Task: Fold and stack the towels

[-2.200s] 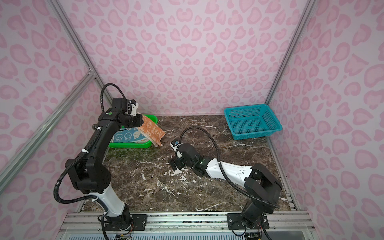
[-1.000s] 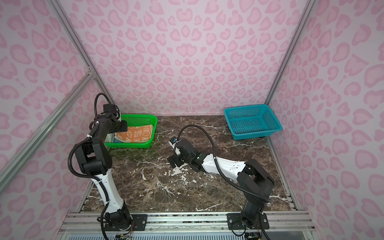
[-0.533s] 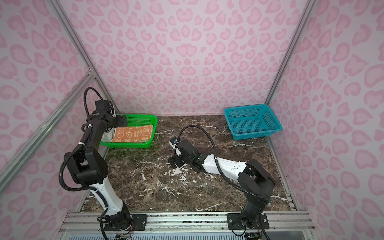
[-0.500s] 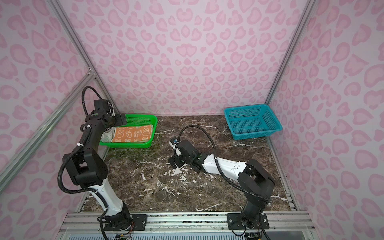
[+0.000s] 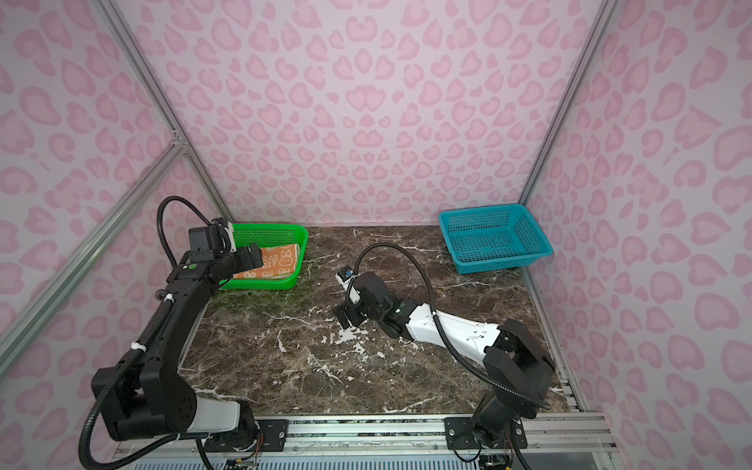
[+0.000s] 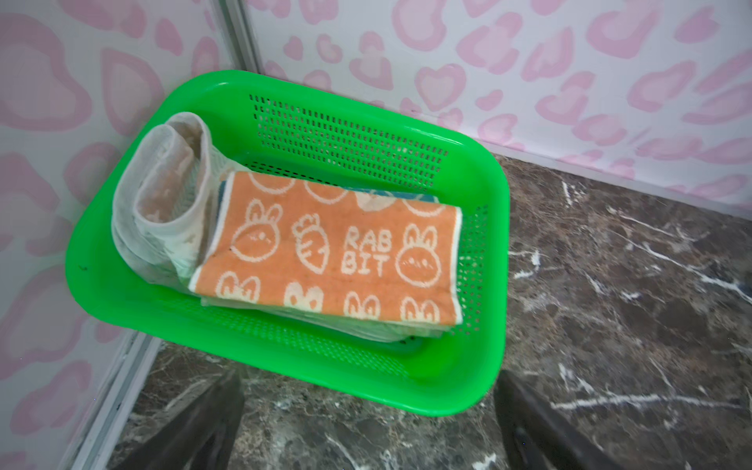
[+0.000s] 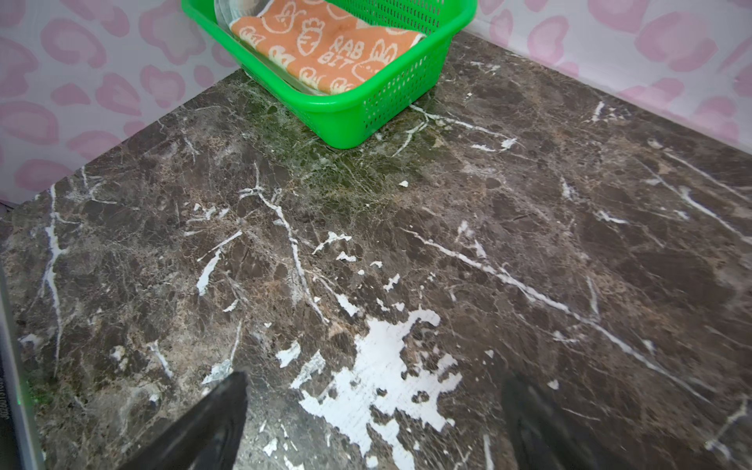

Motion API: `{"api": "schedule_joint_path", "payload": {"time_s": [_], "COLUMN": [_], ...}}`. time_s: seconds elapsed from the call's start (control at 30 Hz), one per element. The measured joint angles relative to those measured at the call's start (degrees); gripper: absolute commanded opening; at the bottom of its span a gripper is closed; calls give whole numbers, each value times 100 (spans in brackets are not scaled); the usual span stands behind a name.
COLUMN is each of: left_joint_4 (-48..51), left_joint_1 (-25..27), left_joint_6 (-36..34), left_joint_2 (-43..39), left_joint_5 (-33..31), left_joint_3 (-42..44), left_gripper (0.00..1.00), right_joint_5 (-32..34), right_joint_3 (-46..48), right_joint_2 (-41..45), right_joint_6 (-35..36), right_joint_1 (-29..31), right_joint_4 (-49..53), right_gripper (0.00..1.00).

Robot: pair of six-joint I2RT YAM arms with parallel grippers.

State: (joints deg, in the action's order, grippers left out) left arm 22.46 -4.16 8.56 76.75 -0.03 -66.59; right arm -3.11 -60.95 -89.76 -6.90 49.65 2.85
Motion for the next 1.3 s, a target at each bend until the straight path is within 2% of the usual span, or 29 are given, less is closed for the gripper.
{"api": "schedule_joint_path", "payload": {"time_s": [0.17, 0.33, 0.53, 0.67, 0.97, 1.1, 1.3], "left_joint_4": [-737, -1615, -3086, -3814, -5134, -5633, -6446], "left_joint_1": [426, 614, 820, 835, 839, 839, 730], "left_joint_6": [275, 481, 328, 208, 155, 17, -313], "left_joint_2": [-1040, -1727, -2116, -1952, -852, -240, -13], "left_joint_5": [-382, -608, -732, -1049, -1696, -1786, -1722], "left_joint_3": [1123, 2487, 3917, 4297, 4524, 4522, 4660], "left_gripper": [97, 97, 97, 97, 97, 97, 97], "right_joint_5": [446, 1172, 1641, 1823, 2249, 2194, 1799], "right_joint_3": [481, 1117, 2133, 2973, 4638, 5049, 5193], "right_joint_2": [660, 1547, 2579, 3086, 3869, 3762, 2909], "right_joint_6": [52, 59, 44, 74, 520, 501, 428], "right_joint_1": [-330, -734, -1757, -2485, -3451, -4048, -4599], "right_joint_4": [33, -2, -315, -671, -2122, -2852, -3792], "right_gripper": [99, 99, 99, 99, 98, 99, 99]}}
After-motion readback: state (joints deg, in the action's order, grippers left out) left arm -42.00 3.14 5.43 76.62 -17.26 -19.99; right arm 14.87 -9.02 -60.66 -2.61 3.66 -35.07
